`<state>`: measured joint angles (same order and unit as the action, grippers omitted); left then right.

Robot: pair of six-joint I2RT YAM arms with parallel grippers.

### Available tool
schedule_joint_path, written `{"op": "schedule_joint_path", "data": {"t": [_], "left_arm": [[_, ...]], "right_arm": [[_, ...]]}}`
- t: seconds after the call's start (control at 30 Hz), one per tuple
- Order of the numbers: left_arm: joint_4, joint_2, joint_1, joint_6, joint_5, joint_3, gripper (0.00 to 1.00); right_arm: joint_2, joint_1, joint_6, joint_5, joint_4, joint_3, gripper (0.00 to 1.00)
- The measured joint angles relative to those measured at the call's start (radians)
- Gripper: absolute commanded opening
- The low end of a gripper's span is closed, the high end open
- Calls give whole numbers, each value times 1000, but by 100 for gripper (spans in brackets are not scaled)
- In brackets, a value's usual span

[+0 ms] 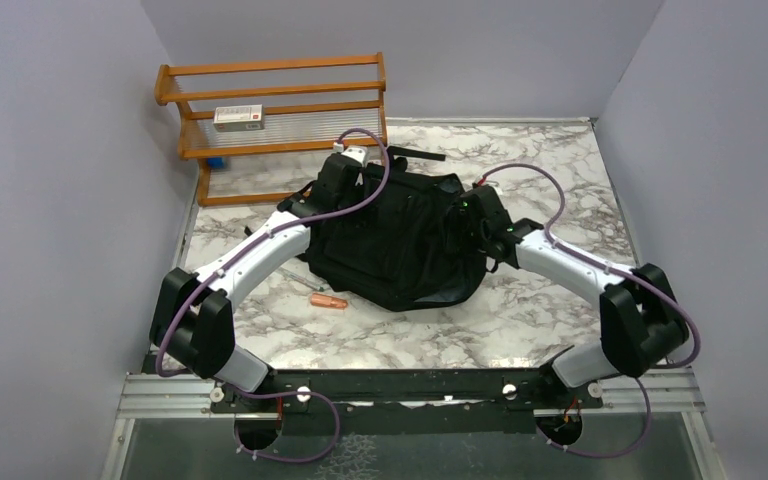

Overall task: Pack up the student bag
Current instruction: Zip the student bag at the center of the board.

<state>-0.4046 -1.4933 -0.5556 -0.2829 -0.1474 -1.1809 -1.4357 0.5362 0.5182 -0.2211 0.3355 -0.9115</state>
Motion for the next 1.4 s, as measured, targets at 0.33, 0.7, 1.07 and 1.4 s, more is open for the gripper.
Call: {"op": "schedule_joint_path", "data": {"t": [0.33, 0.7, 1.07, 1.4], "left_arm": [[7, -5, 4, 15, -34, 51, 82], [31, -92, 13, 18, -50, 67, 82], [49, -121, 20, 21, -55, 76, 82], [72, -101, 31, 59, 48, 76, 84]], "right_arm": [[-117, 0, 6, -106, 2, -6, 28], [108, -59, 55, -154, 11, 83, 17], [184, -146, 119, -106, 30, 164, 22], [389, -157, 31, -32, -2, 144, 39]]}}
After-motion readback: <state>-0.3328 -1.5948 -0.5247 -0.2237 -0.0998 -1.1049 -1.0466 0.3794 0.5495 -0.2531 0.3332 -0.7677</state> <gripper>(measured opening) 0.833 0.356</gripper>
